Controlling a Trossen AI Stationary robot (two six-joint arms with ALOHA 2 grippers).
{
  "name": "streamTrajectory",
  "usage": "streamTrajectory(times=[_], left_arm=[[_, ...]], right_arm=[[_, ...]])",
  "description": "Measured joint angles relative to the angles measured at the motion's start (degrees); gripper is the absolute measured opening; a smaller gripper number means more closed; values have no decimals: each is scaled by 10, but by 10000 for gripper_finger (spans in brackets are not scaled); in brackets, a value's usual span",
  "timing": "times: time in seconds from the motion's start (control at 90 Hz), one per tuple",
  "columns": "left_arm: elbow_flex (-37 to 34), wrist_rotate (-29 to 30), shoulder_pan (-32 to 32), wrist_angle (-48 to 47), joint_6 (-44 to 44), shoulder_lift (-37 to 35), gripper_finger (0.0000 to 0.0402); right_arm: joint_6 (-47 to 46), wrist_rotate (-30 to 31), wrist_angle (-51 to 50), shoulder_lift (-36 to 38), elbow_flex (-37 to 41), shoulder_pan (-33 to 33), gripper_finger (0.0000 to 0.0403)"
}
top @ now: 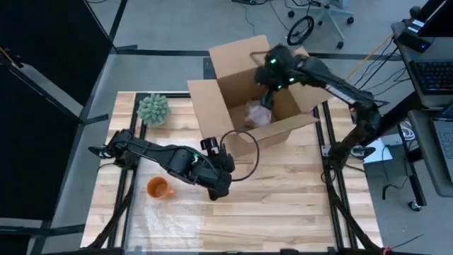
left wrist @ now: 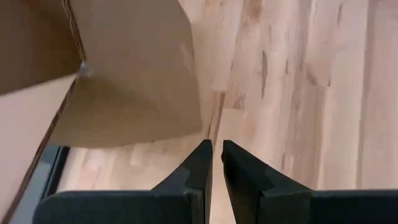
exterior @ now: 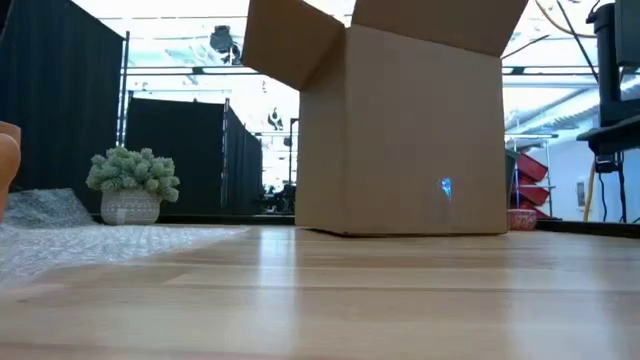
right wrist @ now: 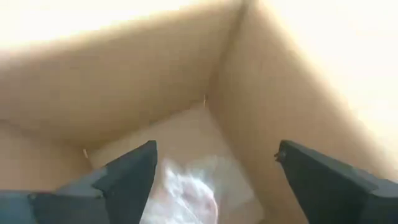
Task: Wrap mug
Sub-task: Wrap the orange mug with bubble wrap
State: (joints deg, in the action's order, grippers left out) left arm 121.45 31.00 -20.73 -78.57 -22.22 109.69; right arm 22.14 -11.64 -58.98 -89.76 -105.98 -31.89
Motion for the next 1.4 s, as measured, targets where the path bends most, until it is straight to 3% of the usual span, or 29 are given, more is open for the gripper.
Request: streamTrajectory(times=[0.178,0.422,0.578,0.656,0.789,0.989,1.4], left_arm=[[0,0,-18,-50,-47,0,26],[-11,0,-84,-64,-120,0,26],[-11,-13,-128,-91,-161,0,26],[-11,-50,-152,-106,-165,-9,26],[-11,-64,-187,-115,-177,-41,26],[-27,-14,-239,-115,-199,-88,26],[-217,8,-301,-85,-324,-134,26]], right_arm=[[-38,-38,22,54,-11,55,321],[-101,-30,9,89,-11,234,322],[-154,78,30,82,4,357,322],[-181,126,48,74,21,404,322],[-248,164,110,54,55,471,322],[-302,166,256,-14,121,542,322],[-307,170,515,-287,136,576,322]])
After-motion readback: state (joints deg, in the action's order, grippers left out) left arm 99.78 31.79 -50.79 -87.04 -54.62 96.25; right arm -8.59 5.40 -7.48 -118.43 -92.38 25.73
